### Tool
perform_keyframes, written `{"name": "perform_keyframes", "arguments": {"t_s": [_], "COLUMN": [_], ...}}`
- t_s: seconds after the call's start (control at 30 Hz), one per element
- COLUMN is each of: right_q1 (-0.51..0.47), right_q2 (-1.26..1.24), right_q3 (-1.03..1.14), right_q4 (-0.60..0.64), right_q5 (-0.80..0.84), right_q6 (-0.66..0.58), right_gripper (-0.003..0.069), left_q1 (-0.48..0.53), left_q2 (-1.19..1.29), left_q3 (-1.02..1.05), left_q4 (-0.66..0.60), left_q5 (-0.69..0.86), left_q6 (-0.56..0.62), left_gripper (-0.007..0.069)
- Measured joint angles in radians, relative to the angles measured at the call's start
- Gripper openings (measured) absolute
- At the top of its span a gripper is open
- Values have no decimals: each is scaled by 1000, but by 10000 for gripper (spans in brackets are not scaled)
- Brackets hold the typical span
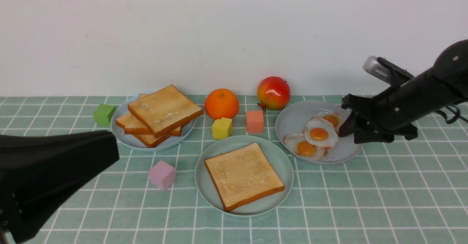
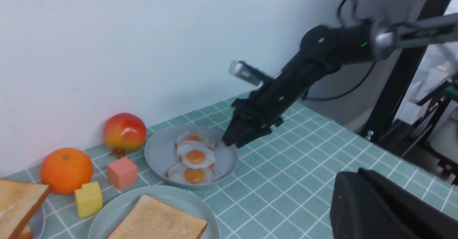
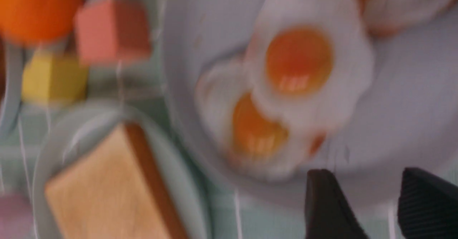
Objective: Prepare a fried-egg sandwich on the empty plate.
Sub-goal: Use the right arm to grab a fried egg
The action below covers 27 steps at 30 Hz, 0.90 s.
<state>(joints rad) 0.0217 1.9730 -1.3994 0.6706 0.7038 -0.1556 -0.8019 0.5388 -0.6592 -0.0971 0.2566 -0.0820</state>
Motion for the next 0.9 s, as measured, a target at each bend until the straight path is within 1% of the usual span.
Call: {"name": "perform_keyframes", "arguments": {"t_s": [0.07,0.23,0.5,0.6,0.73,0.9], "right_q1": [-8,-9,-9,-9,-9,-9], "right_q2": [51,123,172,188,199,203], "right_q3": [-39,-106,-123,-124,-126,-127], "right_q4": [27,55,60,95,149,179], "right_q5": [-1,-1,-6,-8,-12,-21], "right_q6": [-1,-2,-2,-5,-46,-69], "right_gripper": [340,357,358,358,358,358], "left_q1": [0,0,0,0,0,0], "left_q2": [-1,-1,-1,-1,-1,-1], "left_q3": [1,1,2,2,2,2], "left_q4": [-3,-4,-7,-7,-7,-28], "left_q5": [0,-15,-18,-19,-19,-19], "left_q6": [0,0,1,1,1,0], "left_gripper": [-14,-14,-14,-14,-14,-14]}}
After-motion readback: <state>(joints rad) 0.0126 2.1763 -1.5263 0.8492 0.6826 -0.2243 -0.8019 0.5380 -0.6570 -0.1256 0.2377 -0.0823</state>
